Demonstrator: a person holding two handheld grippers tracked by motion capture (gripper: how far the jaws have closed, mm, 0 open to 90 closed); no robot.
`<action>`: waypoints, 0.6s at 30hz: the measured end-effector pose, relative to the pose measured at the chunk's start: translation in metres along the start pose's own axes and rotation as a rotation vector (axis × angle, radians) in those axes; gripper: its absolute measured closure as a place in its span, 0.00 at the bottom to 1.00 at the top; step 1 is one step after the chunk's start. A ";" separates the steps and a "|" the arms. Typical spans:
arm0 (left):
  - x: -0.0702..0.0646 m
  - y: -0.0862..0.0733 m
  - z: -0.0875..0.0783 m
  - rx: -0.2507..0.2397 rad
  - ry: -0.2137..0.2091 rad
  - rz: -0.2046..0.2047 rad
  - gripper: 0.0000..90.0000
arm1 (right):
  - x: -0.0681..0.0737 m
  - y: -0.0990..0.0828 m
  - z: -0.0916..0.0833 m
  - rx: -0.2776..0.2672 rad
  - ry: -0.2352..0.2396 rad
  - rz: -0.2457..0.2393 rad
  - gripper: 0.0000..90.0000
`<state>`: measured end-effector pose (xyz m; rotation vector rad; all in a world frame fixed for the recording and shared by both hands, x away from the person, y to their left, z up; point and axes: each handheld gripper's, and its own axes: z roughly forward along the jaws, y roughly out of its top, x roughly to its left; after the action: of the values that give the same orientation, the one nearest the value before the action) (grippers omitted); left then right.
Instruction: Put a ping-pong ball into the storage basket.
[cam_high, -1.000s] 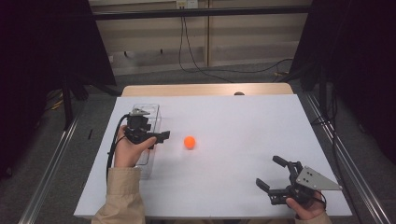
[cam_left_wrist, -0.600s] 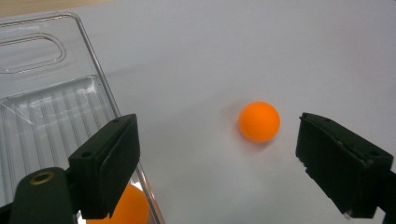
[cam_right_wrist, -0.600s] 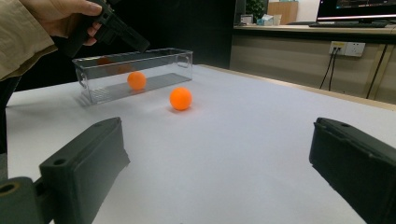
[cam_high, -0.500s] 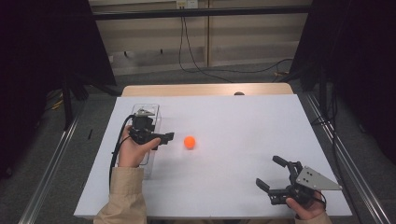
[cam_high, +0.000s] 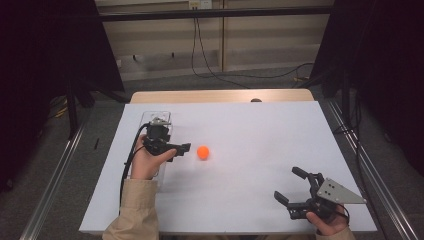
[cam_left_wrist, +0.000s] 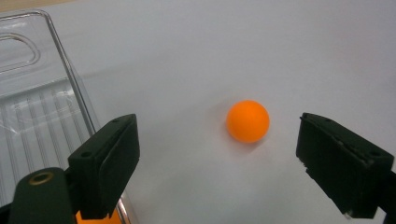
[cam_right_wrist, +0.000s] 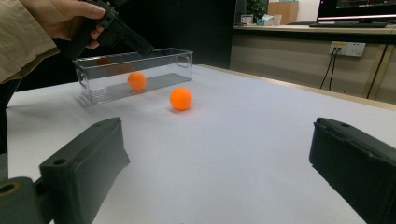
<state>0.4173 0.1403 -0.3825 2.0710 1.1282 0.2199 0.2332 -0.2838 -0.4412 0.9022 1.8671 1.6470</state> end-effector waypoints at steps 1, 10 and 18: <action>0.000 0.000 0.000 0.003 -0.006 0.001 0.15 | 0.000 0.000 0.000 0.001 -0.001 0.001 0.03; -0.003 0.001 0.003 0.001 -0.005 0.010 0.15 | 0.000 0.000 0.000 0.002 -0.001 0.000 0.03; -0.006 0.001 0.007 0.014 -0.007 0.028 0.15 | 0.000 0.000 0.000 0.001 0.000 0.001 0.03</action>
<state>0.4175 0.1315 -0.3855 2.0995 1.0995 0.2191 0.2331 -0.2836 -0.4413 0.9034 1.8685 1.6461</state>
